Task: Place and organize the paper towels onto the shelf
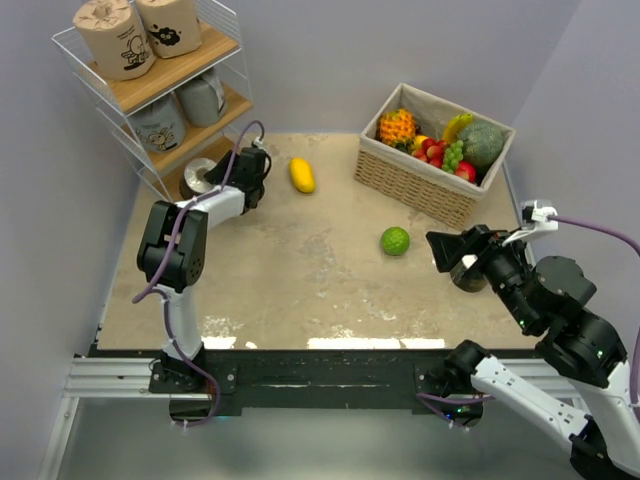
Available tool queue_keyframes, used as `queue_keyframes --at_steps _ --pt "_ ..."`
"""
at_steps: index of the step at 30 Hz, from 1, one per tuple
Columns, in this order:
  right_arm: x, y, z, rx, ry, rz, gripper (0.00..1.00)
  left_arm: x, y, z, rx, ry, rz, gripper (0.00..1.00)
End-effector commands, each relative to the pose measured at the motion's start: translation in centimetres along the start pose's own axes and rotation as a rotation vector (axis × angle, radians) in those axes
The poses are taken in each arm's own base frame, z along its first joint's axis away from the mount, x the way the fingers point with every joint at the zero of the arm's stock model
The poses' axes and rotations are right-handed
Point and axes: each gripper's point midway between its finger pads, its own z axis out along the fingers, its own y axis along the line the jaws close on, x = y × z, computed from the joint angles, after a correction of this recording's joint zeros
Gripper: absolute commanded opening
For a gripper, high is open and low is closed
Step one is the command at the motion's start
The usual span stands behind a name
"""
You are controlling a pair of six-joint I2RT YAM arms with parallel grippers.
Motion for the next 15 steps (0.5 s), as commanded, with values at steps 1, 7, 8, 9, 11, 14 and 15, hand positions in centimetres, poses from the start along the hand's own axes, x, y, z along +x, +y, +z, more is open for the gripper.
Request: queue_keyframes --at_steps 1,7,8,9,11,14,15 --pt "-1.7 0.0 -0.7 0.010 -0.035 -0.011 0.89 -1.6 5.1 -0.1 -0.144 -0.020 -0.104 0.58" --pt "-1.6 0.5 -0.2 -0.006 -0.030 -0.020 0.90 -2.2 7.2 -0.8 -0.180 -0.020 -0.133 0.59" --pt "-1.5 0.6 0.1 -0.007 -0.023 -0.024 0.90 -2.3 7.6 -1.0 -0.181 -0.020 -0.144 0.59" --pt "-1.4 0.6 0.2 -0.008 -0.019 -0.025 0.90 -2.4 7.8 -1.2 -0.180 -0.024 -0.149 0.59" --pt "-1.3 0.8 0.5 -0.011 -0.021 -0.026 0.90 -2.6 8.3 -1.9 -0.175 -0.030 -0.179 0.59" --pt "-0.6 1.0 1.2 -0.019 -0.007 -0.025 0.90 -4.3 7.4 -4.3 -0.092 -0.061 -0.263 0.59" --pt "0.0 1.0 1.8 -0.012 0.010 -0.027 0.89 -5.3 6.5 -5.2 -0.034 -0.089 -0.294 0.59"
